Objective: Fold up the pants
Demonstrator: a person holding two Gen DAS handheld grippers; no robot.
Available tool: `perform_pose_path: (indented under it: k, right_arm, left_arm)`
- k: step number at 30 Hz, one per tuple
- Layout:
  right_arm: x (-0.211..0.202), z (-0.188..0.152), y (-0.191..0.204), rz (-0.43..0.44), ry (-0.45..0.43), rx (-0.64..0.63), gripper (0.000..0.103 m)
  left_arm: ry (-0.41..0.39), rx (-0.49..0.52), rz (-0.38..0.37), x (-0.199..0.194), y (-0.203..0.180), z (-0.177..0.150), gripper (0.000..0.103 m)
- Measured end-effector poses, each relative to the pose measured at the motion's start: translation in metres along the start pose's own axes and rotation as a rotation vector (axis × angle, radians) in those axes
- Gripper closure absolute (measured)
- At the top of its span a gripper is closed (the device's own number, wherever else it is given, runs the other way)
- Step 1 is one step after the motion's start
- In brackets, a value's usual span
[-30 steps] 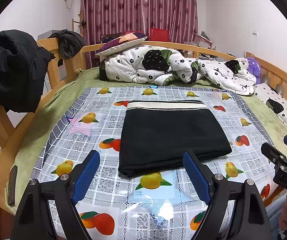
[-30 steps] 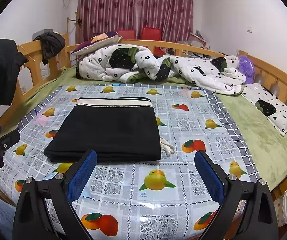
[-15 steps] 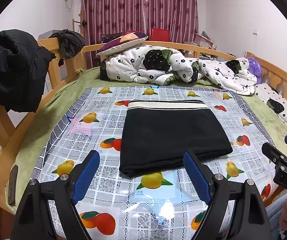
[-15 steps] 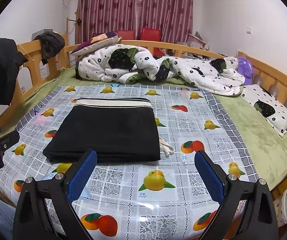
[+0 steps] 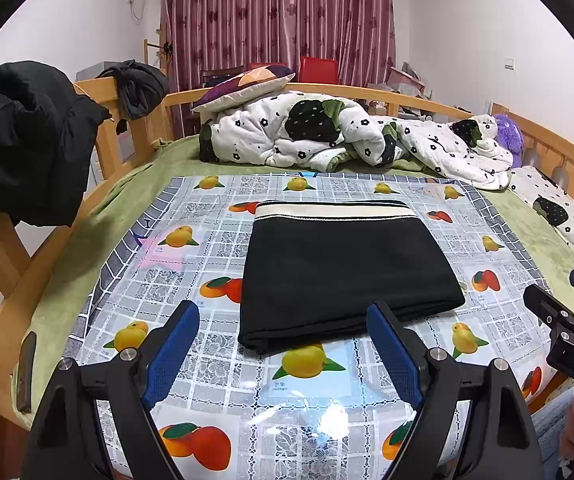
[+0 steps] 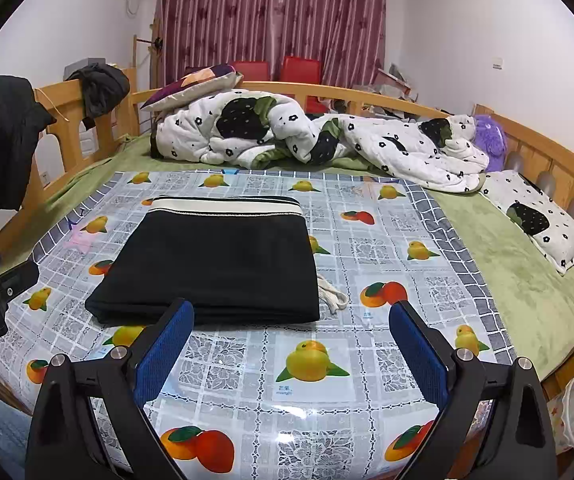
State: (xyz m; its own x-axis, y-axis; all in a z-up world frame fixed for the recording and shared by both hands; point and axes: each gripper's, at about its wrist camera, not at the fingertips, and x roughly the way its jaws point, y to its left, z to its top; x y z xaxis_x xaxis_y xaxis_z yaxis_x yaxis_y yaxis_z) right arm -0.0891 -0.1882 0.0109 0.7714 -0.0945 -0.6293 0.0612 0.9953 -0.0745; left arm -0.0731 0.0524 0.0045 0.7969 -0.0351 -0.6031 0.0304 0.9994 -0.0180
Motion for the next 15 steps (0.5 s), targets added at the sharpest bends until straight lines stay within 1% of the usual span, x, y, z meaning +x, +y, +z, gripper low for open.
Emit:
perform_pose_path:
  k: [15]
  right_arm:
    - [-0.0014, 0.0005, -0.0032, -0.009, -0.004, -0.006, 0.006]
  left_arm:
    - [-0.004, 0.004, -0.001, -0.0003, -0.0004, -0.0007, 0.018]
